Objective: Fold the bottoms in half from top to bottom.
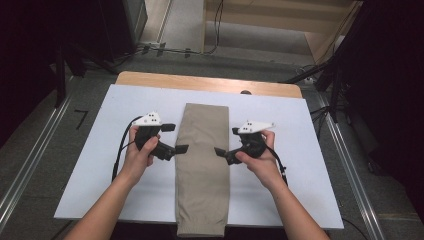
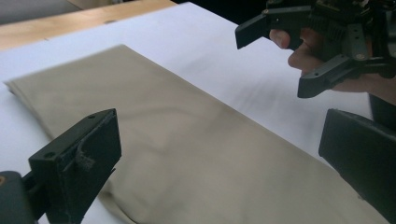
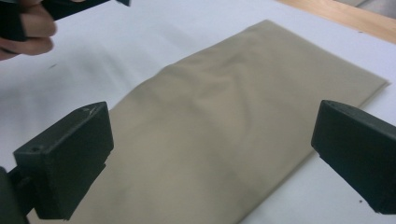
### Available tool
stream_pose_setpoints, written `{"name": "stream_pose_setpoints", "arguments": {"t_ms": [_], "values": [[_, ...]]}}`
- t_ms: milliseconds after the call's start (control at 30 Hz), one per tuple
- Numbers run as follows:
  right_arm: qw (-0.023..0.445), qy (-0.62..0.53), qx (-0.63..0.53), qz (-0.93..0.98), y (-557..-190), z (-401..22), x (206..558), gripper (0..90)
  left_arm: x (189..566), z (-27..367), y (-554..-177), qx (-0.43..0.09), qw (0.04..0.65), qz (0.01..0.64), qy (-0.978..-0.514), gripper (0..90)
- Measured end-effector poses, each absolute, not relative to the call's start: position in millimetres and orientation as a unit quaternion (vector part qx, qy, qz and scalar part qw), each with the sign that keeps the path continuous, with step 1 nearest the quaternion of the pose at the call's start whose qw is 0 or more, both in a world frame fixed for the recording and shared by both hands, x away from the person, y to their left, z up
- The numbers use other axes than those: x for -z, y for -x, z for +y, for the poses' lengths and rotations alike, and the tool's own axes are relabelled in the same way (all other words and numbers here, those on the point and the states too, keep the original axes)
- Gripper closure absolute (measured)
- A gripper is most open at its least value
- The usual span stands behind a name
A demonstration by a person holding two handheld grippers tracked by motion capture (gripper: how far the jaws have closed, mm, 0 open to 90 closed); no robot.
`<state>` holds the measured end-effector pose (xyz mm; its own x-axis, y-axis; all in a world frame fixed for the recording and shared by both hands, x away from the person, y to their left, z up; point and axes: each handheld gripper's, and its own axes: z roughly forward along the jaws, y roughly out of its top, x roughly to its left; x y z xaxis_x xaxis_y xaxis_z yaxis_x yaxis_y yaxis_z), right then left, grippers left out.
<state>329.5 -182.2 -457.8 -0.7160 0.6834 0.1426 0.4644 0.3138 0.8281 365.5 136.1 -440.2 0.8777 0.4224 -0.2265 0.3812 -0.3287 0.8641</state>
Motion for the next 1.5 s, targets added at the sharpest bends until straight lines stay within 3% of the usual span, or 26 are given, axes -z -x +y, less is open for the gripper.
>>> {"name": "stream_pose_setpoints", "arguments": {"t_ms": [267, 333, 567, 767, 933, 1000, 1167, 1233, 1300, 1500], "values": [[0.122, -0.401, -0.421, 0.804, -403, -192, 474, 0.8, 445, 128, -409, -0.026, 0.517, 0.263, -0.814, 0.1], [0.117, -0.419, -0.416, 0.799, -421, -195, 480, 6.1, 448, 128, -415, -0.021, 0.517, 0.271, -0.812, 0.2], [0.108, -0.454, -0.374, 0.802, -472, -188, 504, 6.9, 453, 133, -422, 0.001, 0.521, 0.284, -0.805, 0.3], [0.119, -0.486, -0.371, 0.783, -497, -191, 516, 26.4, 451, 140, -424, 0.001, 0.508, 0.290, -0.812, 0.3], [0.151, -0.478, -0.356, 0.789, -501, -190, 517, 48.3, 452, 141, -431, -0.004, 0.497, 0.294, -0.817, 0.3], [0.134, -0.473, -0.368, 0.789, -500, -191, 517, 60.8, 455, 139, -438, -0.004, 0.494, 0.300, -0.816, 1.4], [0.127, -0.475, -0.369, 0.789, -499, -189, 517, 78.7, 462, 126, -460, 0.003, 0.479, 0.320, -0.818, 6.3], [0.121, -0.483, -0.375, 0.782, -498, -187, 518, 81.4, 464, 119, -471, -0.001, 0.469, 0.327, -0.821, 8.1], [0.116, -0.490, -0.378, 0.777, -498, -187, 518, 81.9, 467, 114, -480, -0.005, 0.459, 0.335, -0.823, 15.9], [0.125, -0.485, -0.375, 0.780, -496, -186, 518, 82.4, 478, 101, -508, -0.010, 0.431, 0.370, -0.823, 20.0]]}}
